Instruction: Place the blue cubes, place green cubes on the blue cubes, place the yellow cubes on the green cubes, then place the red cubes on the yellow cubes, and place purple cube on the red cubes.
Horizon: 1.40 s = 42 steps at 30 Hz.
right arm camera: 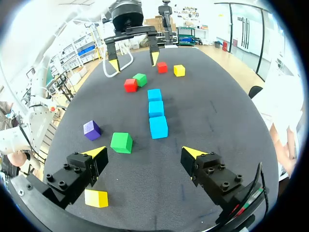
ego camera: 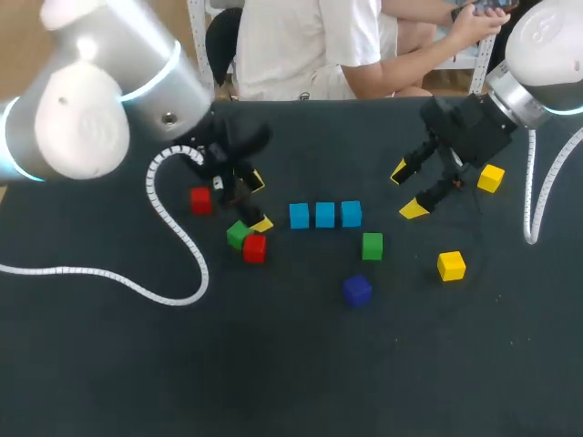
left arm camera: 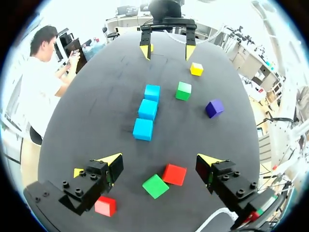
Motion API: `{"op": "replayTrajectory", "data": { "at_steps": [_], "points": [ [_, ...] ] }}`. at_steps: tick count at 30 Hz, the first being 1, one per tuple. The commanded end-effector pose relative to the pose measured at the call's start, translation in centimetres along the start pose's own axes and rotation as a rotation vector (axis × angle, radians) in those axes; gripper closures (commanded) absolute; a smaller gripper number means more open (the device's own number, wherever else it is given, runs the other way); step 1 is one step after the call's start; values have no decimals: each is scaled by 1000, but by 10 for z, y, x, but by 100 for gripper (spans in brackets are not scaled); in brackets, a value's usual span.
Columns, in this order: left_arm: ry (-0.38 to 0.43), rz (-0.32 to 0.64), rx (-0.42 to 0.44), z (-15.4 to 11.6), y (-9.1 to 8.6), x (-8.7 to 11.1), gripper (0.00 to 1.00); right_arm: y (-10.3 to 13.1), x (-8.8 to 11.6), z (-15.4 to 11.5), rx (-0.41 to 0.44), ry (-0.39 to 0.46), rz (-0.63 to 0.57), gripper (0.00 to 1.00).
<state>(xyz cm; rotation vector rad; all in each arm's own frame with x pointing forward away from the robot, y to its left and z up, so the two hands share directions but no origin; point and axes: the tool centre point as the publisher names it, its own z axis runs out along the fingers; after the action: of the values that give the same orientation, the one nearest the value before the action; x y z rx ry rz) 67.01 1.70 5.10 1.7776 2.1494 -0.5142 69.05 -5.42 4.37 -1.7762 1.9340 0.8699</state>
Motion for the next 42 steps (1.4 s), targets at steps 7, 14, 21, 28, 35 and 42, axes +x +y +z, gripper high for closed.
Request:
{"op": "replayTrajectory", "data": {
  "at_steps": [7, 14, 21, 28, 35, 42],
  "points": [
    [-59, 14, 16, -1, -1, 15, 0, 0, 0, 0, 0, -1, -1, 0],
    [-109, 31, -8, -4, 2, 15, 0, 0, 0, 0, 0, -1, -1, 0],
    [-130, 89, 1, -3, 12, 3, 0, 0, 0, 0, 0, -1, -1, 0],
    [-135, 106, 10, -2, 15, -5, 0, 0, 0, 0, 0, -1, -1, 0],
    [-135, 106, 10, -2, 15, -5, 0, 0, 0, 0, 0, -1, -1, 0],
    [-135, 106, 10, -2, 15, -5, 0, 0, 0, 0, 0, -1, -1, 0]
  ]
}}
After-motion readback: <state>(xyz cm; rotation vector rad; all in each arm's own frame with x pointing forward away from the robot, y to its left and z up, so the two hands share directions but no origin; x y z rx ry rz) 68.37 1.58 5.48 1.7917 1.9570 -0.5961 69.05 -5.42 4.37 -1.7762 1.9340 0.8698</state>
